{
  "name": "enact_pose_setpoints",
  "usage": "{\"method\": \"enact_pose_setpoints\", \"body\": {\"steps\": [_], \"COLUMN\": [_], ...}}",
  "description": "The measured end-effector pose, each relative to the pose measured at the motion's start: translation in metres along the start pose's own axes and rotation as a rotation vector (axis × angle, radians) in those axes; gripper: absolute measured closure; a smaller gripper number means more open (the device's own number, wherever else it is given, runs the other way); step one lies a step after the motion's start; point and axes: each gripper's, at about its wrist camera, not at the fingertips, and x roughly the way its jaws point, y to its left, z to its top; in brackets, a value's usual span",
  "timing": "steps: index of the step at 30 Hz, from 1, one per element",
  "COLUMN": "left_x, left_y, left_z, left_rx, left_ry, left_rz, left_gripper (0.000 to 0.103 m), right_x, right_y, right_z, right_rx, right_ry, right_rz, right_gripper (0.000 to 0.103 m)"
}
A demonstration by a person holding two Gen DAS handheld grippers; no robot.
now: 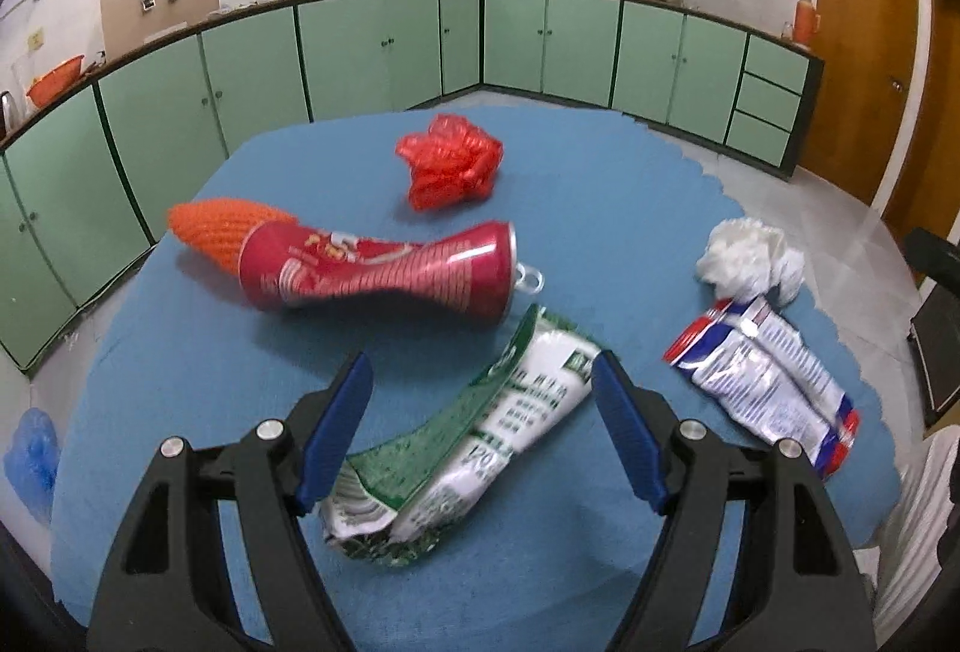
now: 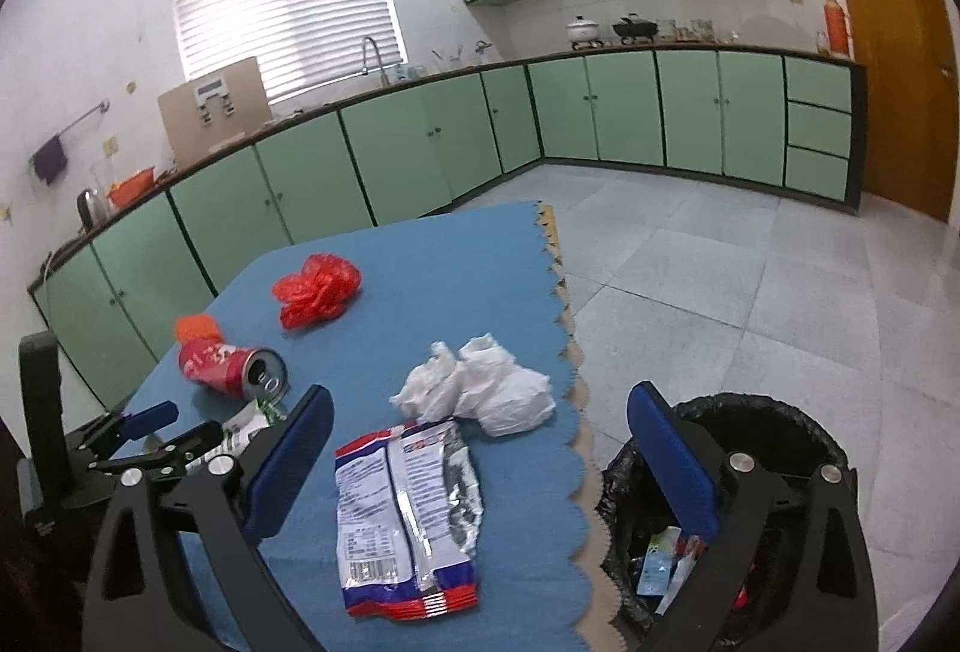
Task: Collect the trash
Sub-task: 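Grasp the green-white milk pouch with the left tool, then grasp the white-blue snack wrapper with the right tool while left holds the pouch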
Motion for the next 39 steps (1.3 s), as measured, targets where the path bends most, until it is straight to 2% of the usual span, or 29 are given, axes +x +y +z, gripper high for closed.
{"method": "enact_pose_setpoints", "body": {"steps": [8,11,17,19,21,24,29,39], "left_x": [0.007,0.013,0.027,0.032,0.036,0.033,0.023,0.013], "left_y": [-0.003,0.001,0.017,0.020,0.022,0.022,0.020,0.002], "left_z": [-0.014,-0.018,-0.015,-0.013,-0.015,-0.014,-0.015,-0.016], "left_rx": [0.054,0.070,0.032,0.004,-0.027,-0.045,-0.067,-0.045], "left_ry": [0.011,0.027,0.058,0.079,0.096,0.084,0.079,0.117], "left_rz": [0.031,0.088,0.125,0.096,0.077,0.055,0.021,-0.035], "left_gripper": [0.026,0.025,0.025,0.035,0.057,0.072,0.075,0.078], "right_x": [0.005,0.003,0.004,0.004,0.004,0.007,0.013,0.029], "right_y": [0.016,0.019,0.022,0.021,0.022,0.023,0.025,0.019], "right_z": [-0.011,-0.014,-0.015,-0.016,-0.017,-0.020,-0.028,-0.040], "right_rx": [-0.040,-0.051,-0.056,-0.061,-0.065,-0.061,-0.062,-0.052], "right_ry": [0.027,0.027,0.035,0.038,0.040,0.051,0.081,0.134], "right_rz": [0.013,0.012,0.016,0.019,0.021,0.025,0.040,0.037], "right_gripper": [0.007,0.007,0.007,0.007,0.007,0.008,0.012,0.020]}}
